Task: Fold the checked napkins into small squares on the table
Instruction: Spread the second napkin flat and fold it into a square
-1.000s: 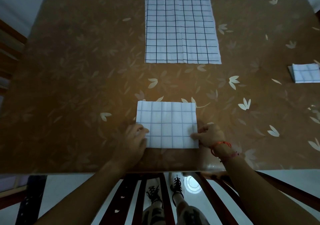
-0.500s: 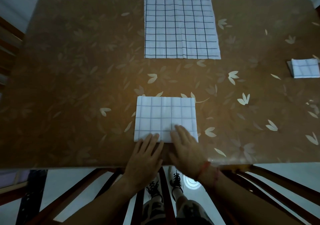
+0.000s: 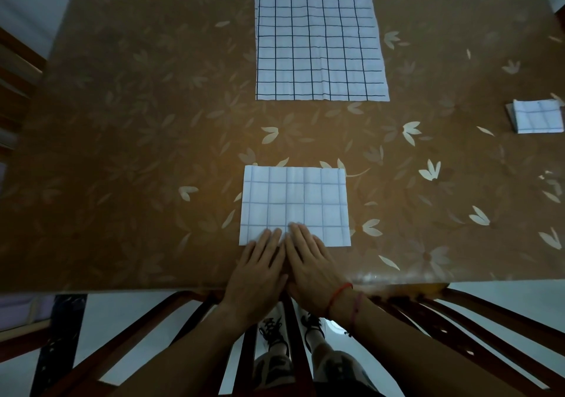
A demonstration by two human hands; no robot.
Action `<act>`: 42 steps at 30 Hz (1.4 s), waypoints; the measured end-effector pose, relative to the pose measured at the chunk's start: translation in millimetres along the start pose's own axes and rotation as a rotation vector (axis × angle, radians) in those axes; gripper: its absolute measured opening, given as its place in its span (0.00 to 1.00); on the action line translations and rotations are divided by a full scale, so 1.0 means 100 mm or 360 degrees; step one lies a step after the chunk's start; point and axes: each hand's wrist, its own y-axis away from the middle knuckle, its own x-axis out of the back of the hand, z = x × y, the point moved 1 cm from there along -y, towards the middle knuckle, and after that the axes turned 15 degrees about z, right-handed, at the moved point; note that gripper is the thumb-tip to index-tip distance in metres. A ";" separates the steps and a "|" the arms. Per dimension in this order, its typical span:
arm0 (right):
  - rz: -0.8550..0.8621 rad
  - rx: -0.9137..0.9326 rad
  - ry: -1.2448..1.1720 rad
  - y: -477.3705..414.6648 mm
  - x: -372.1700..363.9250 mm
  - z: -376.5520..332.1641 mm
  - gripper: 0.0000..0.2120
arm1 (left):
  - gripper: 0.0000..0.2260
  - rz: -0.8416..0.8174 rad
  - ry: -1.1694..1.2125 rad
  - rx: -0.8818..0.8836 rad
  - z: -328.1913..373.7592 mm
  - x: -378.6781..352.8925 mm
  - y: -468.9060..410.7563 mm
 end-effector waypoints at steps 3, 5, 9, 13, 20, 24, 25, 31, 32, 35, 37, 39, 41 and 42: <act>-0.0055 0.0028 -0.0025 0.02 -0.05 -0.02 0.34 | 0.26 -0.0001 0.0003 -0.0013 -0.01 -0.02 0.02; -0.0050 0.0012 -0.0022 0.03 -0.07 -0.02 0.35 | 0.26 -0.0007 0.0000 -0.0011 -0.03 -0.02 0.03; -0.0048 -0.0015 0.0031 0.06 -0.07 0.02 0.39 | 0.28 -0.0033 -0.0056 0.0104 -0.13 0.01 0.10; -0.0051 -0.0035 0.0110 0.23 -0.03 0.20 0.41 | 0.31 -0.0015 -0.0121 0.0232 -0.29 0.04 0.27; -0.0049 -0.0266 0.0247 0.59 0.05 0.55 0.40 | 0.31 -0.0020 -0.0123 0.0305 -0.33 0.04 0.33; -0.0069 -0.0361 0.0090 0.52 0.08 0.51 0.38 | 0.32 -0.0013 -0.0152 0.0326 -0.32 0.04 0.33; -0.0045 -0.0403 -0.0017 0.49 0.13 0.51 0.37 | 0.31 -0.0006 -0.0158 0.0324 -0.32 0.04 0.32; 0.0231 -0.1071 -0.0638 0.15 0.58 0.61 0.15 | 0.30 0.0007 -0.0154 0.0354 -0.29 0.06 0.31; 0.0226 -0.1274 -0.0733 0.09 0.59 0.67 0.13 | 0.30 0.0007 -0.0151 0.0355 -0.29 0.06 0.31; 0.0159 -0.1793 -0.1151 -0.05 0.62 0.84 0.14 | 0.30 0.0019 -0.0151 0.0347 -0.29 0.05 0.31; 0.0144 -0.1979 -0.1364 -0.12 0.62 0.88 0.10 | 0.30 0.0027 -0.0150 0.0355 -0.29 0.05 0.30; 0.0129 -0.2088 -0.1513 -0.09 0.48 1.01 0.08 | 0.30 0.0034 -0.0137 0.0371 -0.29 0.05 0.30; 0.0014 -0.2184 -0.1566 -0.03 0.54 1.00 0.05 | 0.30 0.0033 -0.0120 0.0381 -0.29 0.05 0.30; -0.0036 -0.2247 -0.1586 0.00 0.51 1.03 0.07 | 0.30 0.0029 -0.0112 0.0382 -0.29 0.05 0.29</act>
